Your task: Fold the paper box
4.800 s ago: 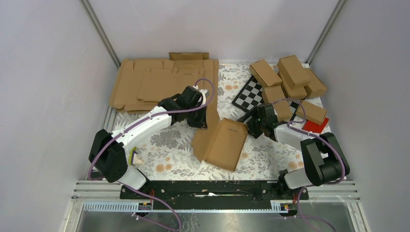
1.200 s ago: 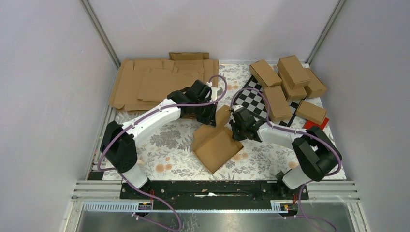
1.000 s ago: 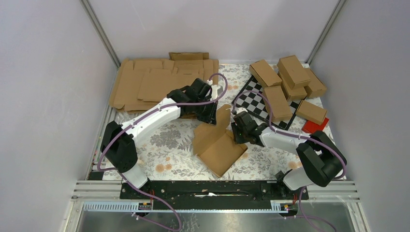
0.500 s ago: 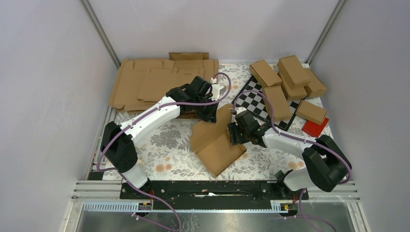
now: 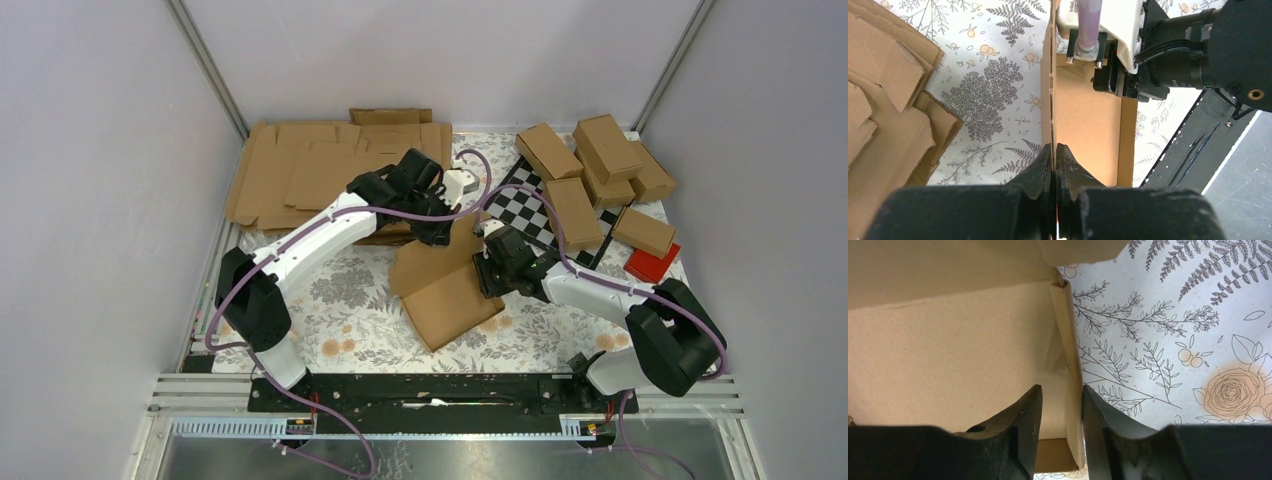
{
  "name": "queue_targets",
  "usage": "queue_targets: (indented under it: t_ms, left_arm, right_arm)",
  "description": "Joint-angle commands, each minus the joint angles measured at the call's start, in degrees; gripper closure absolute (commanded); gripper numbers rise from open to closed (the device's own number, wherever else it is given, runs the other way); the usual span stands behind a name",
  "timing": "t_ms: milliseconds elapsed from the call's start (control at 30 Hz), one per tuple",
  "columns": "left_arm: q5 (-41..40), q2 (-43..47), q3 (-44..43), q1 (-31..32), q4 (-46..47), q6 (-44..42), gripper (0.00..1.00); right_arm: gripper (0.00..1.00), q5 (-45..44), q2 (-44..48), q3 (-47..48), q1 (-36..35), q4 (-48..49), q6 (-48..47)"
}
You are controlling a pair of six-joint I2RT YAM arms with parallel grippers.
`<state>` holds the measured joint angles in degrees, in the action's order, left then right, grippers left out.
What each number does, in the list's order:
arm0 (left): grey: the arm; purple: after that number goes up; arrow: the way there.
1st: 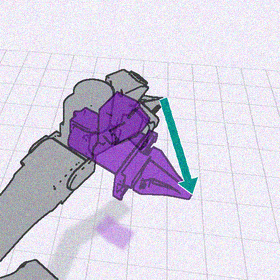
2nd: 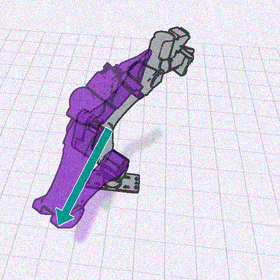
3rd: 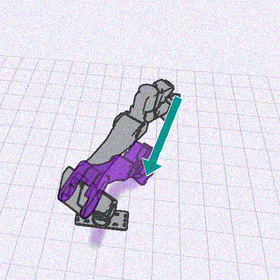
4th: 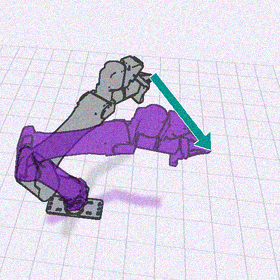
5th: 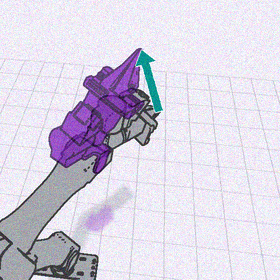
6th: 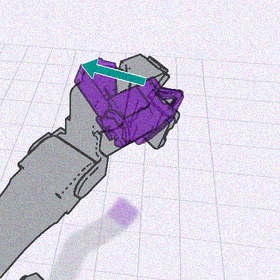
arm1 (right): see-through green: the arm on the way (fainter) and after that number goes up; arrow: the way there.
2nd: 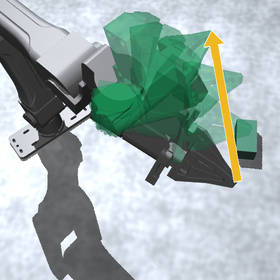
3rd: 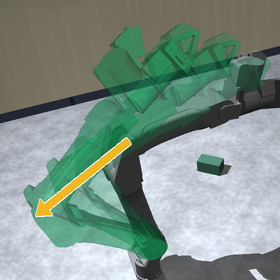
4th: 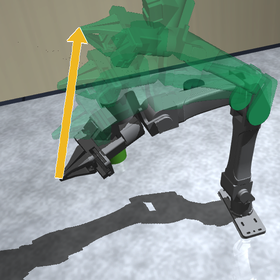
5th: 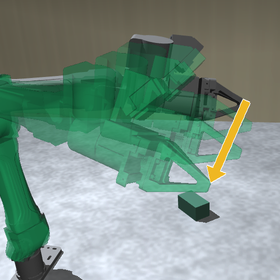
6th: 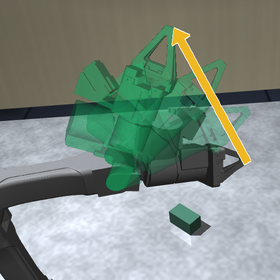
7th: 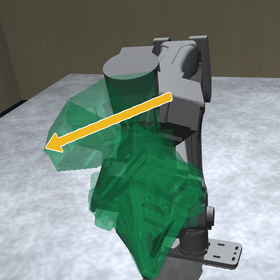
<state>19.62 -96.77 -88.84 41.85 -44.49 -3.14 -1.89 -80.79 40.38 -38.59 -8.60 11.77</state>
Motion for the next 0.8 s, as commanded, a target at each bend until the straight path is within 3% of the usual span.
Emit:
queue_targets:
  t_ms: [0,233,333,367,467,567,767]
  left_arm:
    - [2.6,-0.3,-3.0,-0.1,0.5,-3.4,1.0]
    - [2.7,-1.6,-4.0,0.0,0.0,-4.0,1.0]
    - [2.7,-1.6,-4.2,0.0,0.1,-3.4,0.97]
    - [2.3,-1.5,-4.3,-0.1,0.3,-2.8,0.94]
    - [0.1,0.0,-3.8,-0.1,2.4,0.0,0.8]
    - [-3.9,2.8,-2.6,-0.1,4.4,2.8,0.56]
    - [-14.0,11.5,2.1,-0.1,8.7,9.3,0.45]
  right_arm:
    - [0.59,-1.4,-1.3,2.6,-1.3,-3.6,-0.4]
    - [0.68,-3.6,-1.7,3.2,-2.9,-5.4,1.8]
    - [0.91,-4.2,-2.6,3.1,-4.1,-5.3,4.0]
    - [0.98,-4.3,-3.0,3.0,-4.3,-5.3,5.1]
    - [1.0,-4.5,-3.0,2.1,-4.5,-4.3,9.2]
    - [1.0,-6.3,-2.3,1.3,-4.5,-4.1,12.7]
    - [1.0,-10.0,-1.3,0.0,-4.5,-4.1,18.1]
